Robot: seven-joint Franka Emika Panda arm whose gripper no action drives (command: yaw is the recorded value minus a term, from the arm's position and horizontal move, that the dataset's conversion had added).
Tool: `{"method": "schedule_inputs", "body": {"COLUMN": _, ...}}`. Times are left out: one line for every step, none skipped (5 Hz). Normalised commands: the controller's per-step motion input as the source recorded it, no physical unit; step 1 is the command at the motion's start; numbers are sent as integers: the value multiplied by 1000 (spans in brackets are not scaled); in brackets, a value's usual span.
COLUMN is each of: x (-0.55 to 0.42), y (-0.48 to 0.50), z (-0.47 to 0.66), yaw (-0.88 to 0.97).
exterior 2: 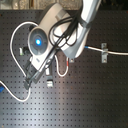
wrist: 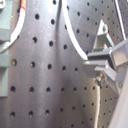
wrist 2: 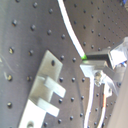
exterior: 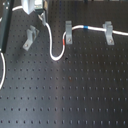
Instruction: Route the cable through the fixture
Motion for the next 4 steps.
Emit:
{"method": "schedule_inputs", "body": {"x": 165, "y": 302, "z": 2, "yaw": 6}}
{"method": "schedule_inputs", "body": {"x": -48, "y": 510, "z": -39, "yaw": -40}}
{"method": "schedule_inputs", "body": {"x": -254, "y": 527, "z": -8, "yaw": -200}}
{"method": "schedule_inputs", "body": {"x": -279, "y": 493, "z": -14, "yaw": -328}}
